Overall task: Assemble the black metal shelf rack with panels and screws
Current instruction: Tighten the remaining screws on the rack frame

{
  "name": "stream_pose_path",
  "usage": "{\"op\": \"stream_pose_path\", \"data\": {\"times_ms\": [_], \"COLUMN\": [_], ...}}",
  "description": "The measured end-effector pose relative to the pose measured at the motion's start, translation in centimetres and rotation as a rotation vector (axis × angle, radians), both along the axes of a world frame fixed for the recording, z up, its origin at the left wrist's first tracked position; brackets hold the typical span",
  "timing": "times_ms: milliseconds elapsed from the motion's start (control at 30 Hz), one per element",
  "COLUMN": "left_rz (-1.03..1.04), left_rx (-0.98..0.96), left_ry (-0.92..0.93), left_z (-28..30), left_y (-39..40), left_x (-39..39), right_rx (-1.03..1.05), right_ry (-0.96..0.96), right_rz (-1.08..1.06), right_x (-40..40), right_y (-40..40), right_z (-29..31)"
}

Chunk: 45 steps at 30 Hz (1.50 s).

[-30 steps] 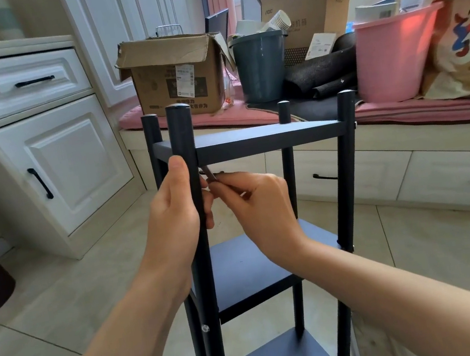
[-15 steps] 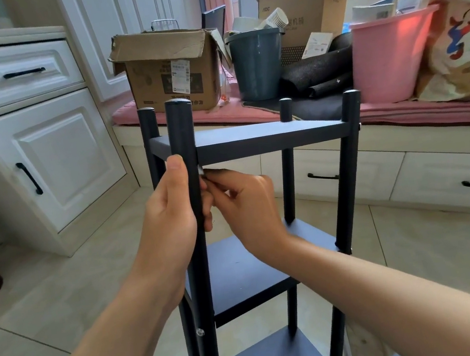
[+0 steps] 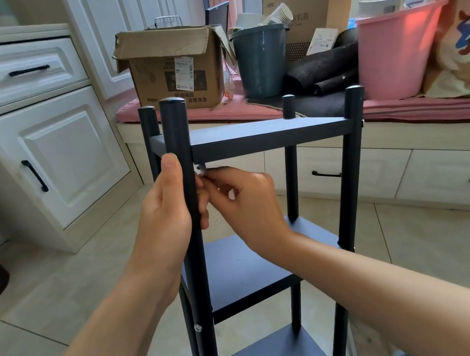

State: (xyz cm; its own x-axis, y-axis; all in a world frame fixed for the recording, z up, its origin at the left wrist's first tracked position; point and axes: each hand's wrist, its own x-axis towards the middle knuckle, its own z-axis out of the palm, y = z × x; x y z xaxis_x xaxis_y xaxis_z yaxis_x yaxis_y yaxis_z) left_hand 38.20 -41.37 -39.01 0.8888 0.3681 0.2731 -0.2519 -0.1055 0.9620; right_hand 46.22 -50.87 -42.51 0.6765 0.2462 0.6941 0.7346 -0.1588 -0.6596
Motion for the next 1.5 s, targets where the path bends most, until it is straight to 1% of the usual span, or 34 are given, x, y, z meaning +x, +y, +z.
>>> {"op": "stream_pose_path", "data": {"times_ms": [167,267,567,967,1133,1400,1500], "left_rz": [-0.008,-0.022,-0.041,-0.051,-0.069,-0.053,-0.054], "left_rx": [-0.024,-0.031,-0.017,-0.027,-0.016,-0.015,-0.011], "left_ry": [0.038,0.036,0.033,0.027,0.019,0.025,0.029], "left_z": [0.3,0.4,0.4,0.4,0.3,0.4,0.4], "left_y": [0.7,0.6,0.1,0.3,0.1,0.3,0.3], "left_x": [0.0,-0.1,-0.2,-0.1,-0.2,-0.2,-0.2], "right_rx": [-0.003,0.024,0.064,0.033,0.018,0.05,0.033], "right_ry": [0.017,0.002,0.035,-0.037,-0.061,-0.047,-0.061], "right_rz": [-0.008,-0.011,-0.019,-0.077,-0.053,-0.067,-0.061], "right_x": [-0.2,-0.2,-0.6,-0.7,-1.0,-0.6,-0.8], "right_y": [-1.4,-2.0,-2.3,-2.3,-2.2,-2.4,-2.3], "right_z": [0.4,0.6,1.3,1.4,1.3,1.0,1.0]}}
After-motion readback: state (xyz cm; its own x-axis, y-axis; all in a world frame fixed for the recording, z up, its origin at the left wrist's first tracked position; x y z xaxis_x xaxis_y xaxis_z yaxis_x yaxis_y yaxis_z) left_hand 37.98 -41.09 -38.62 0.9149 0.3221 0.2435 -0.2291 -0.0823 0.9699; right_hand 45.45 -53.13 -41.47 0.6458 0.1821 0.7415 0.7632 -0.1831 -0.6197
